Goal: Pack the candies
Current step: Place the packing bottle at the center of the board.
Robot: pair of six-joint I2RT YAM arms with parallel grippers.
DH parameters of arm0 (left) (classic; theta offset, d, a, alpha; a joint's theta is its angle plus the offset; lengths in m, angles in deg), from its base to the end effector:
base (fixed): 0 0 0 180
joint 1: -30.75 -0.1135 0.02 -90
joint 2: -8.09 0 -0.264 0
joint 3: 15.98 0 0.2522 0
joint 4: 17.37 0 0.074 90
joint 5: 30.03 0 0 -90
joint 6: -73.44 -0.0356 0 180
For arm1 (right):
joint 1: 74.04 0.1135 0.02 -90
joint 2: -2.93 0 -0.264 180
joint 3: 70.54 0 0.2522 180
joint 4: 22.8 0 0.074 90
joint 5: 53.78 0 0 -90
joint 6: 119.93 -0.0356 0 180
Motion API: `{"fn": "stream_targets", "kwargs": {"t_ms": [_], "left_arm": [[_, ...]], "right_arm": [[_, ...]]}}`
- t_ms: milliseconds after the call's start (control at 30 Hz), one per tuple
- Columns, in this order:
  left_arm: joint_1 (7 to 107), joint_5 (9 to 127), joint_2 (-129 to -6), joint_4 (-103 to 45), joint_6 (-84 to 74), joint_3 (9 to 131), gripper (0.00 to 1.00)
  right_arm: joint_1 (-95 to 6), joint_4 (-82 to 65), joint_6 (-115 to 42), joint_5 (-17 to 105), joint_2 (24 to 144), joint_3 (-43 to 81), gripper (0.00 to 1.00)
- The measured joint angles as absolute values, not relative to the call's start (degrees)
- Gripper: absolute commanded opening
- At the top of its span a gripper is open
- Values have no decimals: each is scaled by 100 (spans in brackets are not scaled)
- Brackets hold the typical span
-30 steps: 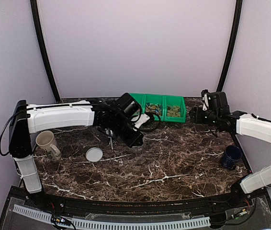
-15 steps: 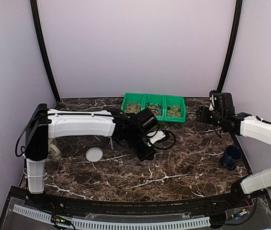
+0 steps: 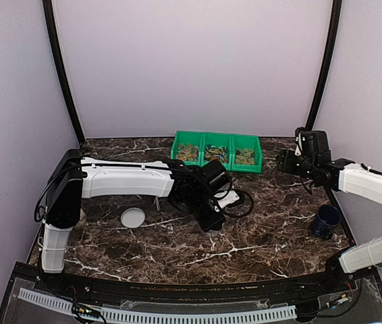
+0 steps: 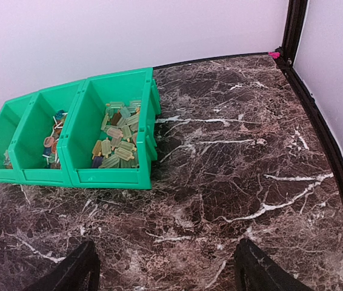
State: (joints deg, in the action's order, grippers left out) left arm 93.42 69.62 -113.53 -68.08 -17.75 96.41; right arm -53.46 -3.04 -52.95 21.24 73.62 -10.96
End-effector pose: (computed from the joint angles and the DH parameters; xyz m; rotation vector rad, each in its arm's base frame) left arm 0.2068 -0.4132 0.2034 1.4901 2.2747 -0.5704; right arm 0.2590 0.0874 0.2584 0.2002 2.0851 0.1851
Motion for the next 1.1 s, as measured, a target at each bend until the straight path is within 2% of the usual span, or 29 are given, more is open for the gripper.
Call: {"fn": "stream_targets", "kwargs": {"t_ms": [133, 500, 600, 833, 1100], "left_arm": [[9469, 7021, -11421, -6811, -1837, 9905, 10], [9548, 7037, -11639, -6950, -1946, 10240, 67], [9545, 6905, -11611, -6948, -1959, 10382, 78], [9189, 6724, -10870, -6800, -1703, 10091, 87], [7976, 6057, -8735, -6205, -1039, 8133, 97]], "right_arm": [[-5346, -304, -5293, 2126, 7362, -1096, 76], [-5346, -308, -5289, 2158, 7362, -1096, 80], [-5346, -334, -5269, 2255, 7362, -1100, 82], [-5311, -564, -5068, 2795, 7362, -1137, 91], [-4607, -708, -4662, 3173, 7751, -1024, 93]]}}
